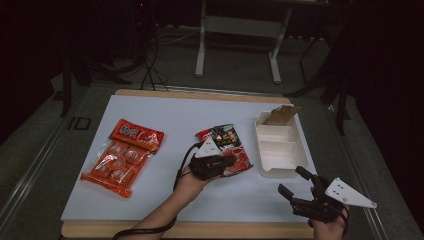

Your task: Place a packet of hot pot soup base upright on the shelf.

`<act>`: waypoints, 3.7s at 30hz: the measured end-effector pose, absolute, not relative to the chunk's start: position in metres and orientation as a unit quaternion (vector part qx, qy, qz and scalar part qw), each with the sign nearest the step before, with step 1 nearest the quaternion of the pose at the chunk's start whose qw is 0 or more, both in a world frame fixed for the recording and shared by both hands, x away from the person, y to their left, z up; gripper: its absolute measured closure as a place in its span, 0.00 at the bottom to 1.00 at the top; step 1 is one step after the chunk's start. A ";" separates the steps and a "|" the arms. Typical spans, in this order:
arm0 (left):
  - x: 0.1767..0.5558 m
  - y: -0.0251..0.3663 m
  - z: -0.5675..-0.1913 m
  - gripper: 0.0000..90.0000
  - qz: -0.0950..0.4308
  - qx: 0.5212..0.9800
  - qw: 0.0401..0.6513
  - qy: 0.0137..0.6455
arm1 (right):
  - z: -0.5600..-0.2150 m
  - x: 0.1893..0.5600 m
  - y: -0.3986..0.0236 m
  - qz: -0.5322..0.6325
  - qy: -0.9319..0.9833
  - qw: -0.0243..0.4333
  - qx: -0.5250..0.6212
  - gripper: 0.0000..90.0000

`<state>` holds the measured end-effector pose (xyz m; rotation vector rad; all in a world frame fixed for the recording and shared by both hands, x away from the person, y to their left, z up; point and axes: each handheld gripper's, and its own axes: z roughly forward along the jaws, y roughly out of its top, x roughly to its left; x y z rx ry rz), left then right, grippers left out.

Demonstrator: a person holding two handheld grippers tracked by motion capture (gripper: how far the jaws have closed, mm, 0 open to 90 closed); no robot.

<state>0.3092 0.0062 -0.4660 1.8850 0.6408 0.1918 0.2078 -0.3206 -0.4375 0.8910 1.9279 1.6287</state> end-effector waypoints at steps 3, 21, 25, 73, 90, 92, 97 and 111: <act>0.317 -0.006 -0.469 1.00 0.090 0.802 0.523 0.273 | -0.437 0.207 -0.321 0.591 0.702 0.233 0.323 0.16; 0.368 -0.073 -0.490 1.00 0.084 0.853 0.421 0.295 | -0.439 0.208 -0.326 0.590 0.701 0.236 0.323 0.18; 0.377 -0.084 -0.493 1.00 0.078 0.857 0.407 0.306 | -0.438 0.207 -0.327 0.591 0.700 0.236 0.324 0.18; 0.351 -0.052 -0.505 1.00 0.061 0.857 0.369 0.355 | -0.441 0.207 -0.325 0.584 0.713 0.217 0.323 0.18; 0.373 0.017 -0.489 0.69 0.066 0.788 0.460 0.404 | -0.441 0.207 -0.321 0.576 0.720 0.222 0.318 0.18; 0.379 0.021 -0.489 0.61 0.072 0.785 0.460 0.408 | -0.442 0.207 -0.320 0.576 0.720 0.222 0.318 0.18; 0.391 0.028 -0.490 0.50 0.072 0.778 0.459 0.423 | -0.442 0.208 -0.321 0.576 0.720 0.219 0.320 0.18; 0.420 0.039 -0.512 0.49 0.091 0.766 0.423 0.476 | -0.443 0.208 -0.321 0.570 0.722 0.223 0.321 0.18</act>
